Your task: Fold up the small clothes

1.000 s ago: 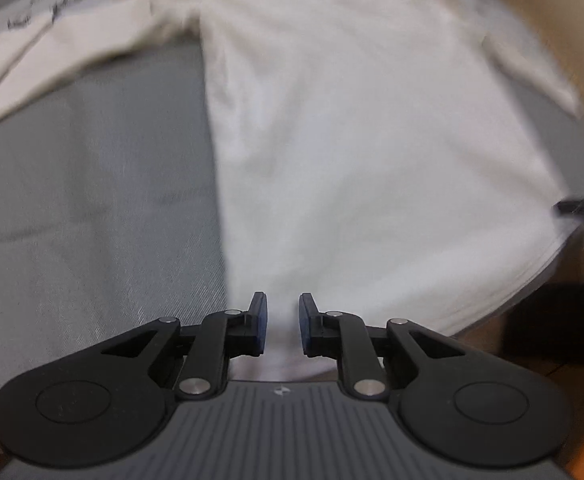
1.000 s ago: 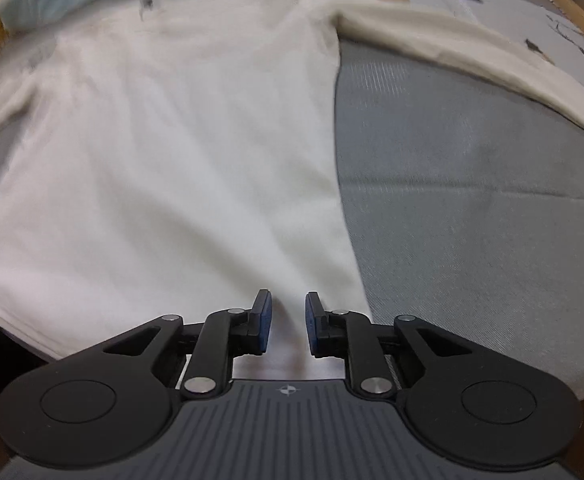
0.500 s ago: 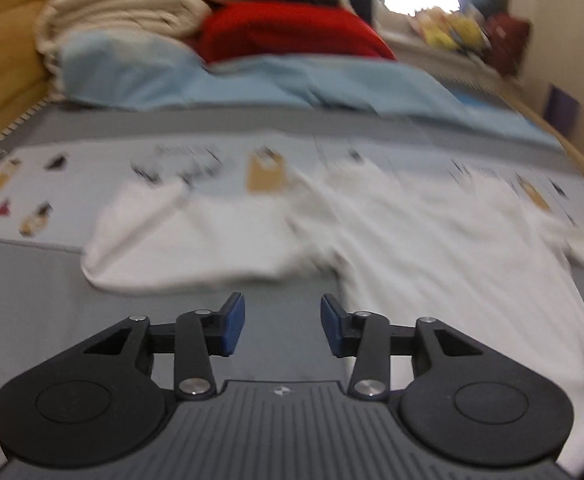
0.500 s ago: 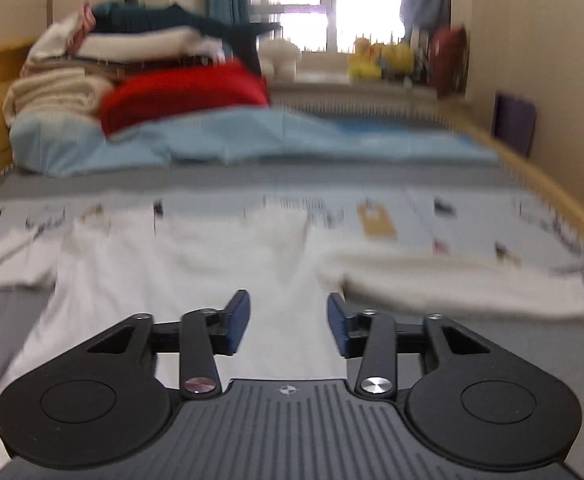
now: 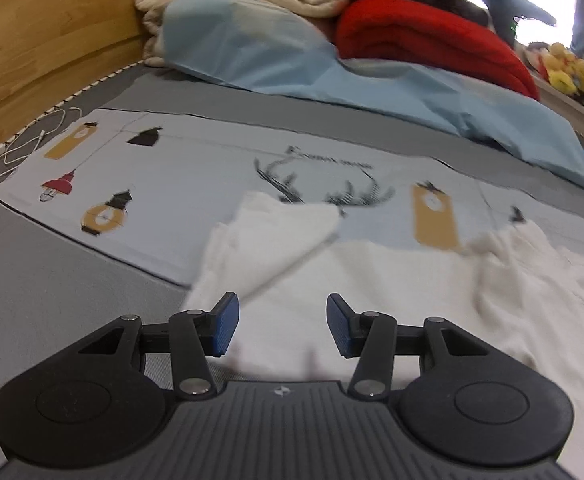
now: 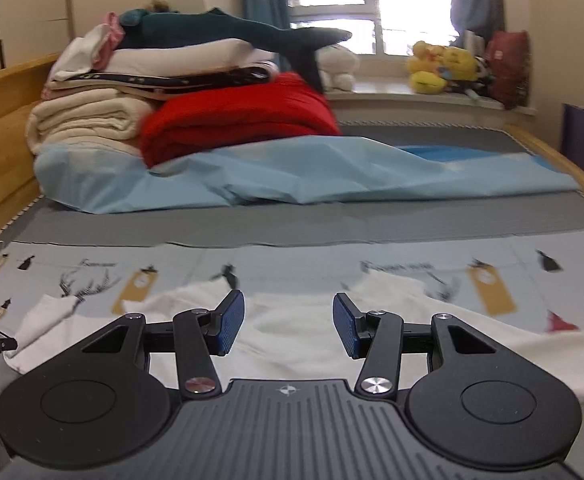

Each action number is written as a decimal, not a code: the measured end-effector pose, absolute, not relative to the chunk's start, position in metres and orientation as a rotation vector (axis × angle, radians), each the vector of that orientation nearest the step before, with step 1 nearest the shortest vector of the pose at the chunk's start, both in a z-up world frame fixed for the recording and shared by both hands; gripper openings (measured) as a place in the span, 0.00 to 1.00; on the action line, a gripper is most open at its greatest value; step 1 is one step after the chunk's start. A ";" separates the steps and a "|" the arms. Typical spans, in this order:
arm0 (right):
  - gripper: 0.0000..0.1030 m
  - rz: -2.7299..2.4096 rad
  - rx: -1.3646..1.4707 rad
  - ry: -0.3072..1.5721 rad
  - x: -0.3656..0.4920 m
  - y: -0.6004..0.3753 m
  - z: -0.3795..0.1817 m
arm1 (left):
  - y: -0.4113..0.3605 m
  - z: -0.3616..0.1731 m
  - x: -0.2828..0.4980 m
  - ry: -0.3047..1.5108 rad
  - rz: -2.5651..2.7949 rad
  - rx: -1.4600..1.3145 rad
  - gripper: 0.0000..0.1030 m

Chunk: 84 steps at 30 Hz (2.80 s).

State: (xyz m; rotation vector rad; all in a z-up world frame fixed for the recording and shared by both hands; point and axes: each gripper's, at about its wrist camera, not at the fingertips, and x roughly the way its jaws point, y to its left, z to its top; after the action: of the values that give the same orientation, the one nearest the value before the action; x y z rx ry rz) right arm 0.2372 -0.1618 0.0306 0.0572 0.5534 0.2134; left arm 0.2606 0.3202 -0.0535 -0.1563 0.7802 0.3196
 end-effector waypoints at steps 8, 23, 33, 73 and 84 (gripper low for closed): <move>0.16 0.335 0.039 0.661 0.265 -0.120 -0.007 | 0.370 -0.072 0.325 0.725 0.371 -0.147 0.41; 0.15 0.370 0.050 0.842 0.279 -0.122 -0.046 | 0.388 -0.109 0.372 0.767 0.304 -0.141 0.06; 0.15 0.368 0.188 0.886 0.283 -0.132 -0.043 | 0.282 0.028 0.302 0.583 0.177 -0.167 0.06; 0.08 0.166 0.517 1.113 0.294 -0.143 -0.101 | 0.169 -0.003 0.338 0.850 0.088 -0.270 0.13; 0.06 -0.030 0.572 0.588 0.286 -0.260 -0.029 | 0.211 0.002 0.339 0.828 0.221 -0.300 0.13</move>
State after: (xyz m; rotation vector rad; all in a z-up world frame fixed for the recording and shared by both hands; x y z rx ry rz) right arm 0.2865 -0.2601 -0.0288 0.5717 0.5881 -0.0301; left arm 0.3394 0.2107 0.0023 -0.2997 0.8276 0.2210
